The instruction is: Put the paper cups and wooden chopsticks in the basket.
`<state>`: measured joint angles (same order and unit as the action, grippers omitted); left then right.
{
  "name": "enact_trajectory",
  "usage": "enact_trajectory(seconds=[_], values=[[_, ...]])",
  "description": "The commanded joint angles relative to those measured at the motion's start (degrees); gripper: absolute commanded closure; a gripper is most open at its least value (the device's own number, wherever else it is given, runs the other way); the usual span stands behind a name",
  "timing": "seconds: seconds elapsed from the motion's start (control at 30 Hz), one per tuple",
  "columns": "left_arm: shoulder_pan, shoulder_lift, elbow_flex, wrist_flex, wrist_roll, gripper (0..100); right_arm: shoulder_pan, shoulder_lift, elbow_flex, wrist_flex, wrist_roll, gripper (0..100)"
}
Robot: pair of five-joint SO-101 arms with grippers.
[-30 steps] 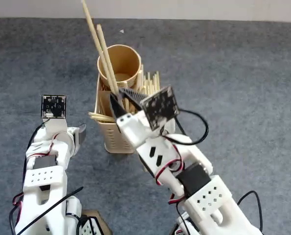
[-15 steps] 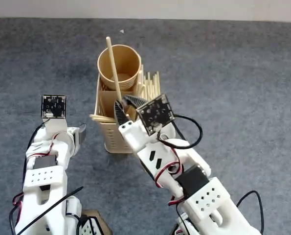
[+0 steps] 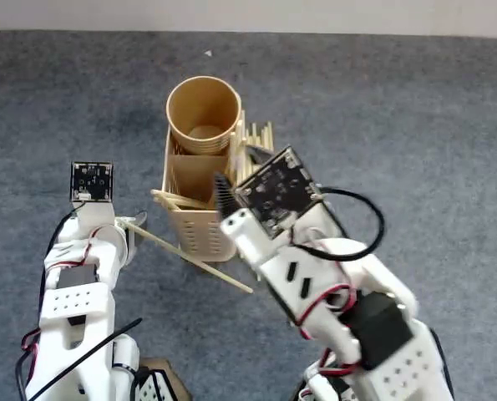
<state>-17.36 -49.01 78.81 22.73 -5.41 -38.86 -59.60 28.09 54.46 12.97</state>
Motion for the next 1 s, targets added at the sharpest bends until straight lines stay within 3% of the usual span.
enact_trajectory(seconds=[0.0,0.2,0.43,0.53,0.8,0.97], values=[[0.9,-0.8,-0.2,-0.9,-0.4,70,5.0,-1.1,-0.3,5.6,0.8,84.0],[0.9,-0.8,-0.3,-0.9,-0.4,70,8.9,-0.7,14.3,7.1,1.1,84.1],[0.6,-0.8,-0.4,-0.9,-0.4,70,9.2,-0.7,37.1,-13.4,1.1,84.1],[0.6,-0.8,-0.4,-0.9,-0.3,70,9.4,1.4,42.5,-17.6,1.1,84.1],[0.6,-0.8,-0.4,-0.9,-0.3,70,17.5,23.3,36.0,-24.8,0.9,84.2],[0.6,-0.8,-0.4,-0.9,-0.3,70,18.2,38.7,26.2,-27.2,1.0,84.2]])
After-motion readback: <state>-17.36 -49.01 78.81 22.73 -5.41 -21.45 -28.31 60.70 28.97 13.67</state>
